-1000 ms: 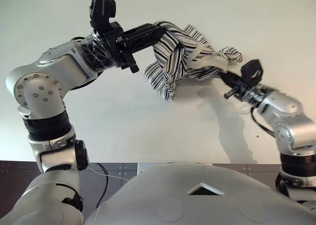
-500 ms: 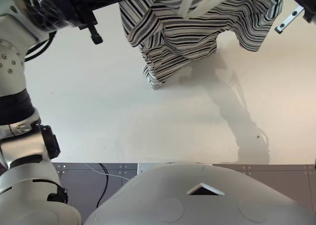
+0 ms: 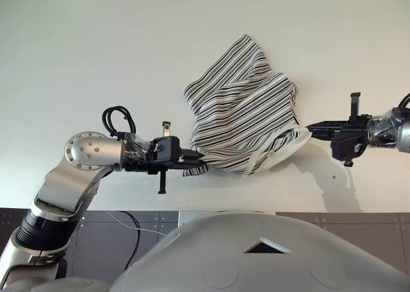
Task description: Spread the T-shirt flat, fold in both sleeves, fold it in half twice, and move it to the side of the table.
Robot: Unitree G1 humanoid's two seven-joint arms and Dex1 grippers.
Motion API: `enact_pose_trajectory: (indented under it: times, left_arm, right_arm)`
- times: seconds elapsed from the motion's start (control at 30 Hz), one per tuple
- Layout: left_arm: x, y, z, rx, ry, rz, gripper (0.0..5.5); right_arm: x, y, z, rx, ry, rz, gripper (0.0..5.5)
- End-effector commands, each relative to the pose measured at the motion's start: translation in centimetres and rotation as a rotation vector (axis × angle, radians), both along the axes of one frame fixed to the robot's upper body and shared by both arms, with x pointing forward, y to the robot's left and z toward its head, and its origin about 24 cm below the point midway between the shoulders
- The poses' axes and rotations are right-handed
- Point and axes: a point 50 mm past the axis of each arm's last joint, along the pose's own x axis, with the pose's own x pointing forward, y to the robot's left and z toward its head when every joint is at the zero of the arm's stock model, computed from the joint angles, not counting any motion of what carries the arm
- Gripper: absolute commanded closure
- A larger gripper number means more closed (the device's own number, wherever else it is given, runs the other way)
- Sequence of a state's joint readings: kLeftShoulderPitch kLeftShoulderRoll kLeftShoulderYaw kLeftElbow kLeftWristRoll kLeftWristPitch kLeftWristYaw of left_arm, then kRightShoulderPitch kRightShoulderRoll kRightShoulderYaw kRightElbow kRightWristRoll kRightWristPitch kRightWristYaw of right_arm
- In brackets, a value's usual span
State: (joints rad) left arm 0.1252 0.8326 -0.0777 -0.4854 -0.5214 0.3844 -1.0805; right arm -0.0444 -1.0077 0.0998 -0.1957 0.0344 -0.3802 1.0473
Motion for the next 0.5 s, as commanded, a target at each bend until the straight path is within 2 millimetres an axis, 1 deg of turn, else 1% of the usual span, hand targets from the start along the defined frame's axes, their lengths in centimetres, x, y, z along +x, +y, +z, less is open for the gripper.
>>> enact_pose_trajectory:
  times: [0.03,0.1,0.2,0.27,0.37,0.43,0.5]
  left_arm:
    - [7.4,1.8,3.5,-0.049,-0.157,0.263,5.4]
    - [10.6,2.2,4.5,-0.03,-0.212,0.34,5.4]
    - [15.9,2.8,6.3,0.02,-0.303,0.452,5.4]
    - [18.9,2.8,8.4,0.034,-0.372,0.511,5.4]
    - [21.6,2.4,10.7,0.078,-0.456,0.564,5.4]
    - [22.7,1.7,11.9,0.111,-0.484,0.605,5.4]
    - [23.4,0.9,12.9,0.142,-0.515,0.637,5.4]
  right_arm:
    - [5.9,1.6,4.6,0.088,-0.149,-0.048,5.38]
    - [8.7,2.4,5.9,0.088,-0.188,-0.059,5.38]
    - [13.6,2.8,7.3,-0.006,-0.268,-0.13,5.38]
    - [16.2,3.4,8.6,-0.073,-0.345,-0.198,5.38]
    - [18.5,4.2,10.6,-0.148,-0.463,-0.292,5.38]
    - [19.4,4.6,12.0,-0.197,-0.555,-0.355,5.38]
    - [19.9,4.6,13.1,-0.237,-0.63,-0.413,5.38]
